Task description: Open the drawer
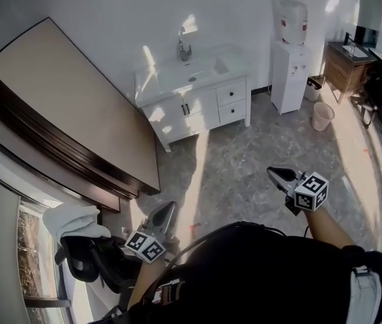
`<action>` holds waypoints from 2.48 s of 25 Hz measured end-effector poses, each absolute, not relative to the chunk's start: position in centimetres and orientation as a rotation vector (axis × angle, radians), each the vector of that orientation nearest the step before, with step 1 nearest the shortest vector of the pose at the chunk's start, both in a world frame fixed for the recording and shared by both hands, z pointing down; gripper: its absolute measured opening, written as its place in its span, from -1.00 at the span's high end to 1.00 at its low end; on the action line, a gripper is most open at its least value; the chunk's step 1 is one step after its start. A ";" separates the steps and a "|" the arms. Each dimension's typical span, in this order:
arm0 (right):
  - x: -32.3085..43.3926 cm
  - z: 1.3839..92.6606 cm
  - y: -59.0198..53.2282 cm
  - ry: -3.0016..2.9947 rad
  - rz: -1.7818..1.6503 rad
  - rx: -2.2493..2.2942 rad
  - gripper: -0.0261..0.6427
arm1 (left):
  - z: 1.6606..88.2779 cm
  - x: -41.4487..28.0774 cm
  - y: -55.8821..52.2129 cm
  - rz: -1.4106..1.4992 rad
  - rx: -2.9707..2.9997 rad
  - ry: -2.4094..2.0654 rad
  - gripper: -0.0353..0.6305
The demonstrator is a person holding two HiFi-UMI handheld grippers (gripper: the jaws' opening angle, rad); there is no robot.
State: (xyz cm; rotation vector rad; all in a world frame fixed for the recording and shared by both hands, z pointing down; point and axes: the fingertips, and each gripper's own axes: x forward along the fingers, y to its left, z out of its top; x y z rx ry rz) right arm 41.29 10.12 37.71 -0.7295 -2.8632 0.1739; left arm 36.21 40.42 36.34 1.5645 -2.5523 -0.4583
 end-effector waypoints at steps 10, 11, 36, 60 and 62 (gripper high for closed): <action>27.7 36.2 5.6 -2.763 0.103 -1.081 0.92 | 34.6 29.5 34.0 -0.460 1.339 -2.717 0.89; 26.6 36.2 5.1 -2.757 0.105 -1.101 0.92 | 34.5 28.8 33.4 -0.458 1.322 -2.729 0.89; 7.9 35.7 11.5 -2.766 0.080 -1.052 0.92 | 35.3 10.5 41.1 -0.494 1.335 -2.739 0.89; -12.0 35.9 19.8 -2.776 0.106 -0.977 0.92 | 35.7 -9.7 50.5 -0.476 1.367 -2.685 0.89; -14.1 36.2 18.4 -2.765 0.111 -1.004 0.92 | 35.6 -11.3 49.2 -0.467 1.330 -2.703 0.89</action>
